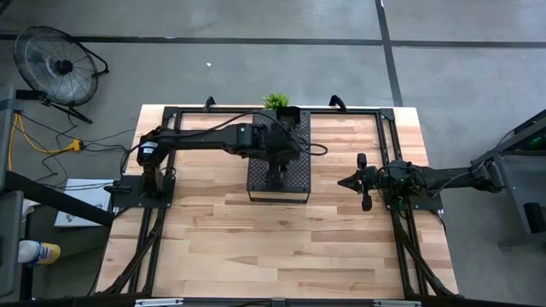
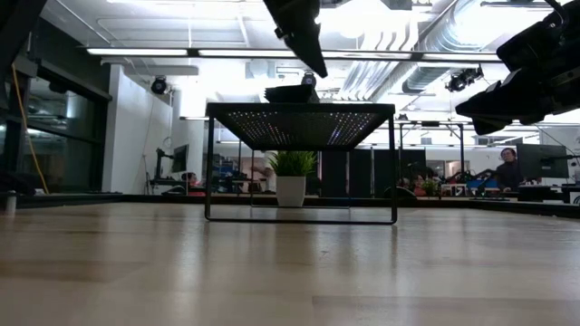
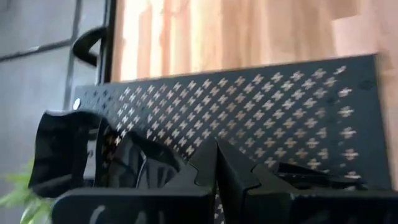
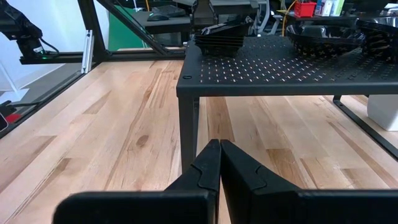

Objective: Pick & Place Mini shaped plates
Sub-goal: Stack the square plate on top of the square plate on the shelf

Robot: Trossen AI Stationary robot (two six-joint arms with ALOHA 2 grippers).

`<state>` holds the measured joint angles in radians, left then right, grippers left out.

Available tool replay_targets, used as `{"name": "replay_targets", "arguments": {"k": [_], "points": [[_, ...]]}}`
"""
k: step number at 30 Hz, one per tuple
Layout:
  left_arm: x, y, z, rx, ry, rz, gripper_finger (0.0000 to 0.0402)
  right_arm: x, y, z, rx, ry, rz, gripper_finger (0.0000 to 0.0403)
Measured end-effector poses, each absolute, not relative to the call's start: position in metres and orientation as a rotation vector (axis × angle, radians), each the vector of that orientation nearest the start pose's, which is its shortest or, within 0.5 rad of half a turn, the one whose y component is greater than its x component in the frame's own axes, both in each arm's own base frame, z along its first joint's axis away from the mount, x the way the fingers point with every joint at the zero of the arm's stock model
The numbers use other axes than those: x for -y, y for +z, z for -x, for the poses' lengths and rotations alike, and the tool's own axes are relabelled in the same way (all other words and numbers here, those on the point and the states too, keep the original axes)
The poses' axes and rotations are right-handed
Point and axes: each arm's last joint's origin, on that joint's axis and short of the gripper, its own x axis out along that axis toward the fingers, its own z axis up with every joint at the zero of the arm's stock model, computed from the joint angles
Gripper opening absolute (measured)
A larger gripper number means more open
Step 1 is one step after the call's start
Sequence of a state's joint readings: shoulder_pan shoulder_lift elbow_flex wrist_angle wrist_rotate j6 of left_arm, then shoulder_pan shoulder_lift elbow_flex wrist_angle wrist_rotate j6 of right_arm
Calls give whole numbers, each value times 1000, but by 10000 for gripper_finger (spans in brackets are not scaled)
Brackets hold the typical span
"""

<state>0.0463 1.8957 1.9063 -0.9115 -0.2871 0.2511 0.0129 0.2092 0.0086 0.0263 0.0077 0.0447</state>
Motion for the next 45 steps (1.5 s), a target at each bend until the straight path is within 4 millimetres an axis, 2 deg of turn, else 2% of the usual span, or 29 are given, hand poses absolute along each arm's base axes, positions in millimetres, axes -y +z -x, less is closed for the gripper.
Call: {"name": "replay_targets", "arguments": {"k": [4,20,37,45], "points": [[-28,335,-406,-955,273,-329,0,-1,152,-109,-174,1,-43,5],[-27,310,-404,-1021,261,-275,0,-1,152,-109,-174,2,-43,5],[-20,310,-406,-1007,187,-259,0,-1,152,-109,-174,1,-43,4],[-27,311,-406,-1009,213,-306,0,-1,152,-109,-174,2,-43,5]]}}
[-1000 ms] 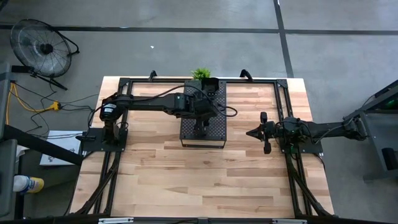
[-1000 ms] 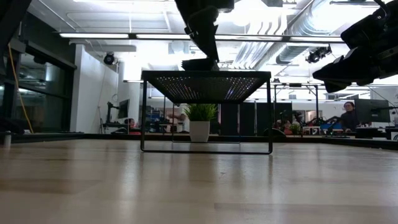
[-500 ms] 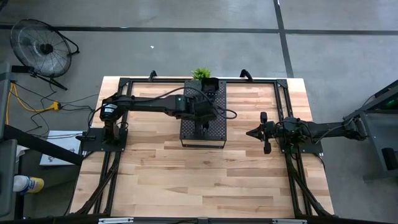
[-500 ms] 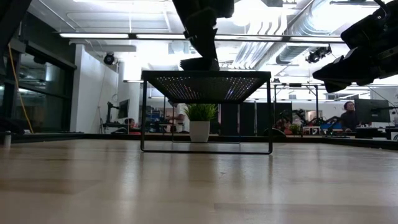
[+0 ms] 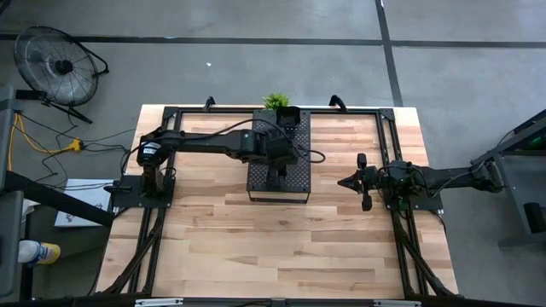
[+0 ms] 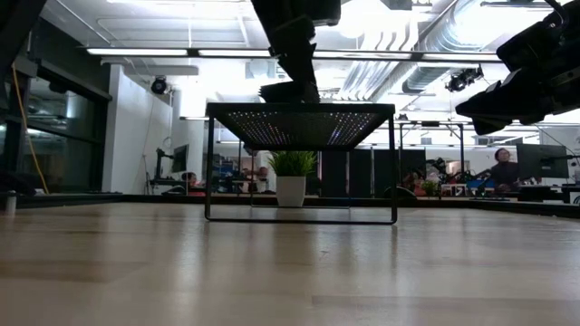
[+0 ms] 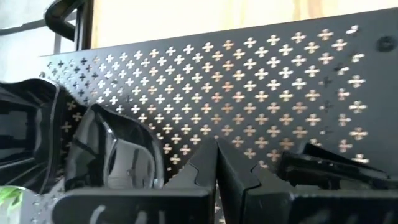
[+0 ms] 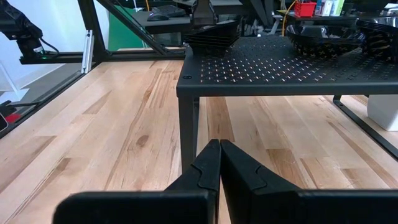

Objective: Pick & Place Mini shaped plates
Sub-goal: Stack the square plate on top of the square plate on the shelf

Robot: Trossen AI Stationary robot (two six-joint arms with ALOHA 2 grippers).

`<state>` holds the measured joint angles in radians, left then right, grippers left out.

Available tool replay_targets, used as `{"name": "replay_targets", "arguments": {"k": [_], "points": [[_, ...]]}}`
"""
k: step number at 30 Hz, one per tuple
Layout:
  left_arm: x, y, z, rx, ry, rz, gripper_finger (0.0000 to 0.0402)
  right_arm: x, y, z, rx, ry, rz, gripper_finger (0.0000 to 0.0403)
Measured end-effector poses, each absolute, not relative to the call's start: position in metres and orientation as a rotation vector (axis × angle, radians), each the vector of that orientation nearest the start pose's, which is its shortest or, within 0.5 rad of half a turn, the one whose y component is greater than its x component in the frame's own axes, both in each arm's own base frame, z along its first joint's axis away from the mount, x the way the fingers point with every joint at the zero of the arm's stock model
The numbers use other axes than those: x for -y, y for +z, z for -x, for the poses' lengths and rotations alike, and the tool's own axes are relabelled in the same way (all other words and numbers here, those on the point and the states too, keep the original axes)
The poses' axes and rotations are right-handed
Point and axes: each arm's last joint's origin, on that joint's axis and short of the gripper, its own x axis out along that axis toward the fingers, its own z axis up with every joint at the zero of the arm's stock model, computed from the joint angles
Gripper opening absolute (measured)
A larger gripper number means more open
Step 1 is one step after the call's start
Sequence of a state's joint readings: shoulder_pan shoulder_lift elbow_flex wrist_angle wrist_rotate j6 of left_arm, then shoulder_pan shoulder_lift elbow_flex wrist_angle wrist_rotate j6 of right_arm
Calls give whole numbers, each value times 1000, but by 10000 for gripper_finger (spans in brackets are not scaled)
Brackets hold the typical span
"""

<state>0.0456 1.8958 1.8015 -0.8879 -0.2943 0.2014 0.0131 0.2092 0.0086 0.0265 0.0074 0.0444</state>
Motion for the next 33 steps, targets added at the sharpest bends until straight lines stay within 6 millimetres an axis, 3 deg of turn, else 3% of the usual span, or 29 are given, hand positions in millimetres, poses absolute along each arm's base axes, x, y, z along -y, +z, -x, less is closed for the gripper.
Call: {"name": "replay_targets", "arguments": {"k": [5,10,17,21,29,33], "points": [[-32,316,-404,-1017,211,-328,0,-1,152,-109,-174,1,-43,5],[-32,339,-398,-1040,190,-377,0,-1,152,-109,-175,2,-43,5],[-30,349,-381,-1162,-90,-484,8,-1,152,-109,-174,2,-43,5],[-31,347,-376,-1202,-174,-511,44,-1,152,-109,-174,2,-43,5],[-32,347,-376,-1202,-216,-576,162,-1,152,-109,-174,1,-43,5],[-35,347,-377,-1190,-254,-609,189,-1,152,-109,-174,1,-43,5]]}}
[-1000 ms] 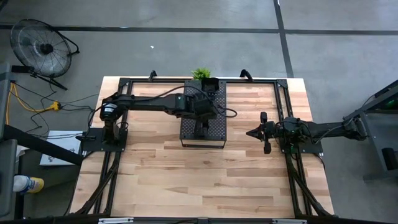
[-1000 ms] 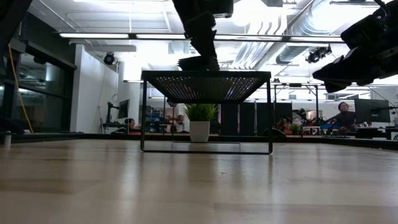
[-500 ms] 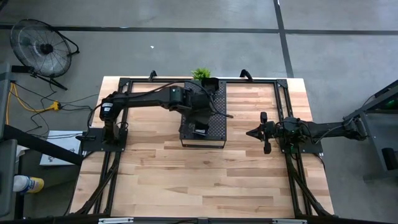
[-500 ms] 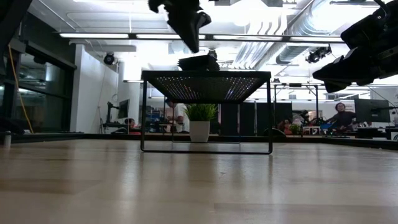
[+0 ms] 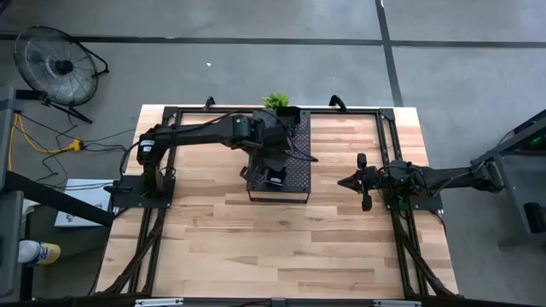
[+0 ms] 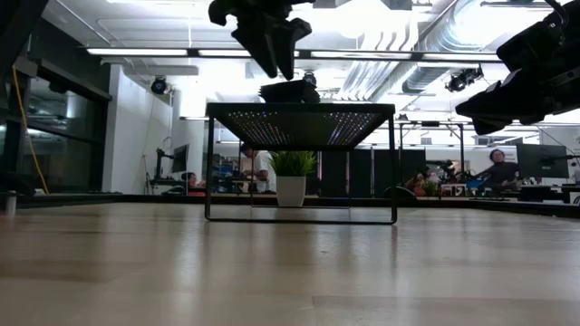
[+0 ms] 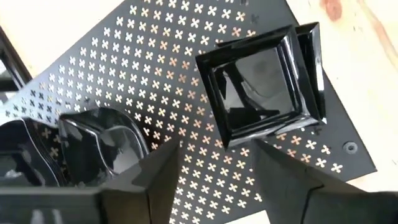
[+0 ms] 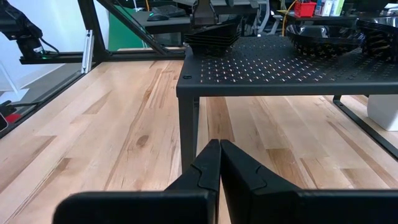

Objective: Pick & Place Mini shaped plates
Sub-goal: Stack the square plate on top of the square plate on the shelf

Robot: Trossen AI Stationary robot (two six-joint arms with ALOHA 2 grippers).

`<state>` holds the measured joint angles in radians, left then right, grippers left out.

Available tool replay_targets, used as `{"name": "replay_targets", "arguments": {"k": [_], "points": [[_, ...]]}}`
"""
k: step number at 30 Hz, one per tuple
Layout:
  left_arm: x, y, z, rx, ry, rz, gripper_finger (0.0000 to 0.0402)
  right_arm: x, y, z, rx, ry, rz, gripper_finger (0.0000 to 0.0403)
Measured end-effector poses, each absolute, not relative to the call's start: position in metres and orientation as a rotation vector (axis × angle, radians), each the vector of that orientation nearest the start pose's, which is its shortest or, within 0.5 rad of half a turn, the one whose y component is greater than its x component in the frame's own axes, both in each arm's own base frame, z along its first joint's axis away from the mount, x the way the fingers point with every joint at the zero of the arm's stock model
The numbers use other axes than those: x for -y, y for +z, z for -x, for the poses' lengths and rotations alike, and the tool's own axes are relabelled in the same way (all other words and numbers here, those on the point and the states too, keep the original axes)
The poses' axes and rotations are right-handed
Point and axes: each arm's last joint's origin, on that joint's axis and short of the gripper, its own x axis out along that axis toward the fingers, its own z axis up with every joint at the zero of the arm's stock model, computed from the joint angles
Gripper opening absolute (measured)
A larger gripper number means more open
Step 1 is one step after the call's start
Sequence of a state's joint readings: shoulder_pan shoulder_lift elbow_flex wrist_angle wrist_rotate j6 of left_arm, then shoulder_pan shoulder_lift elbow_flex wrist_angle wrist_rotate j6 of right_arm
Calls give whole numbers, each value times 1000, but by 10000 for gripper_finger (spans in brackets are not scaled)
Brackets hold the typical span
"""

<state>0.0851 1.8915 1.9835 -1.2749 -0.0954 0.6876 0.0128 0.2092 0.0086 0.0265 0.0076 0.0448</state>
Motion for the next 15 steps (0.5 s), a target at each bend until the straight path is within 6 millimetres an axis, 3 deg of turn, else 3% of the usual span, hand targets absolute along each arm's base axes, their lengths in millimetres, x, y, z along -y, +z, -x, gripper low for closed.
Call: {"name": "replay_targets", "arguments": {"k": [15], "points": [[-49,345,-383,-1094,-349,-505,193,-1,152,-109,-175,2,-43,5]]}}
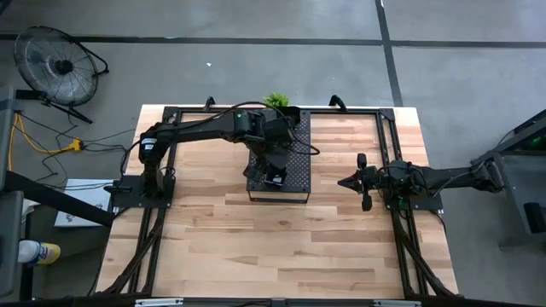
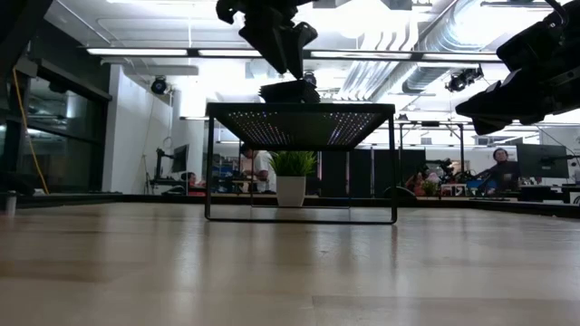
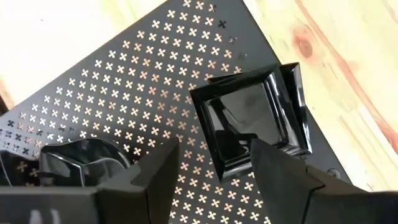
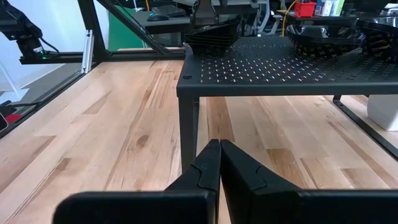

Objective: Pick & Place Mini shaped plates
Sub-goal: Stack the square plate on top of the square plate on the shelf

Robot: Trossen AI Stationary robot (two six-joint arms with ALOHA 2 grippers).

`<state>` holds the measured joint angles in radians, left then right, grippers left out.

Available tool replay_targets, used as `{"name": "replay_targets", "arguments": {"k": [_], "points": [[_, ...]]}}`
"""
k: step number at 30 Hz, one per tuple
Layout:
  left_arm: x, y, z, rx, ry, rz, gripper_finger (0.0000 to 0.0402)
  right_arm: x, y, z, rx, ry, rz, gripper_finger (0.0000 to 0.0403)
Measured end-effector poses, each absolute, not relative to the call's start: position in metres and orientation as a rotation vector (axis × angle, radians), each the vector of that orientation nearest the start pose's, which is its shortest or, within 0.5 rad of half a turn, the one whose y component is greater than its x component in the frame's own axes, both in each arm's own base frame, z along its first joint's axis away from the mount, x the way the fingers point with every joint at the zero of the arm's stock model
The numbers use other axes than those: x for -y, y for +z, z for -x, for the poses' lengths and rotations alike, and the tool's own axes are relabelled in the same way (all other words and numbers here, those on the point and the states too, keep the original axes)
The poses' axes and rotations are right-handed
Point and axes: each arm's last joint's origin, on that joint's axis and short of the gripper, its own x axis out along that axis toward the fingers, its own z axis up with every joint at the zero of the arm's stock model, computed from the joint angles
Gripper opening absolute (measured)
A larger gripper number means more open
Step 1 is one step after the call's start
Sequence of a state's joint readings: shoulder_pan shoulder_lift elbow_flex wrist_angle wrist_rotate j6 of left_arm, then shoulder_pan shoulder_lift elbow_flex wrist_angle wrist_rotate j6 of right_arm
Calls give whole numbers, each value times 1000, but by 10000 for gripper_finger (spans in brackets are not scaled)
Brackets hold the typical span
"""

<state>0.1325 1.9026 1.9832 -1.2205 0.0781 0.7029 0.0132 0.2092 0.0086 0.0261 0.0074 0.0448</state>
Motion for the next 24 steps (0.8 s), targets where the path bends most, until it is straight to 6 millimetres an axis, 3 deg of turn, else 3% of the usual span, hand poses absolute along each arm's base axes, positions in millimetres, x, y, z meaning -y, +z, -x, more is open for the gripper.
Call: {"name": "replay_targets", "arguments": {"k": [9,24], "points": [[-48,345,-383,-1072,-377,-473,193,-1,152,-109,-174,2,-43,5],[-59,325,-396,-1102,-385,-434,193,-1,152,-109,-174,2,-43,5]]}}
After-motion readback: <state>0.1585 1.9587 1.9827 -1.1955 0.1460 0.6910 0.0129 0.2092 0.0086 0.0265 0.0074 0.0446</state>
